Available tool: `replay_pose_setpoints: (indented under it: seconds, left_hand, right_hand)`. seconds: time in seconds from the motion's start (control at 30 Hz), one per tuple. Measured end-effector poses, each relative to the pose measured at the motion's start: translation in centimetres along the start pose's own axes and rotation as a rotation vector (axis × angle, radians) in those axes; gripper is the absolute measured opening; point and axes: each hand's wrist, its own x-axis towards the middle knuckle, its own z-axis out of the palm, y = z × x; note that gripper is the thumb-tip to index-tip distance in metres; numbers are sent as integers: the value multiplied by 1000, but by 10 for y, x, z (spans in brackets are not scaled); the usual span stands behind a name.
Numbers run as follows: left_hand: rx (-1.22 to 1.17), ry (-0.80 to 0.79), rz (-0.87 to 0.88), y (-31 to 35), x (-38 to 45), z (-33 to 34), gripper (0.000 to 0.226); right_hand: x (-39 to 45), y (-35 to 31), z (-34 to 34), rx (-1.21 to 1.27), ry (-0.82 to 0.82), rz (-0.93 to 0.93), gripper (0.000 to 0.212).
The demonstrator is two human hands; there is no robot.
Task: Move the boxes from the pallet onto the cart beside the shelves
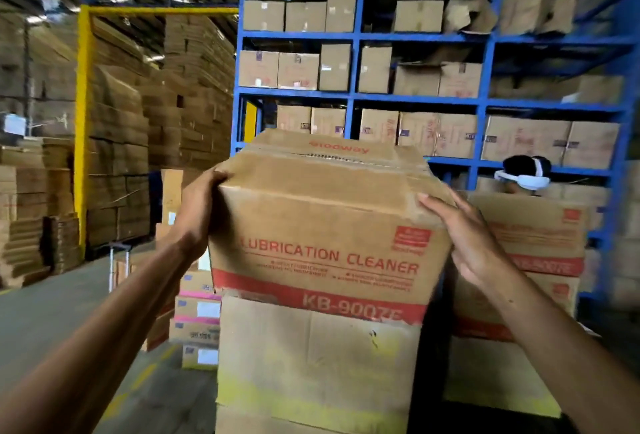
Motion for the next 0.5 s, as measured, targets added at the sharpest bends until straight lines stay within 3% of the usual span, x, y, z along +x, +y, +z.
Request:
replay_pose_setpoints:
  seconds: [0.17,0.23,0.37,0.5]
  left_hand:
    - [108,-145,-44,-34,35,5,72]
    - [127,-175,-21,-39,45,11,67]
    - [98,-155,-6,-48,68,20,46]
    - [73,-136,12,-58,79,28,37]
  right_hand:
    - [21,29,12,-26,48,45,53]
    - [30,34,16,-57,63,37,53]
    - [49,42,16,-84,51,22,27]
    - [56,49,14,-128,58,31,28]
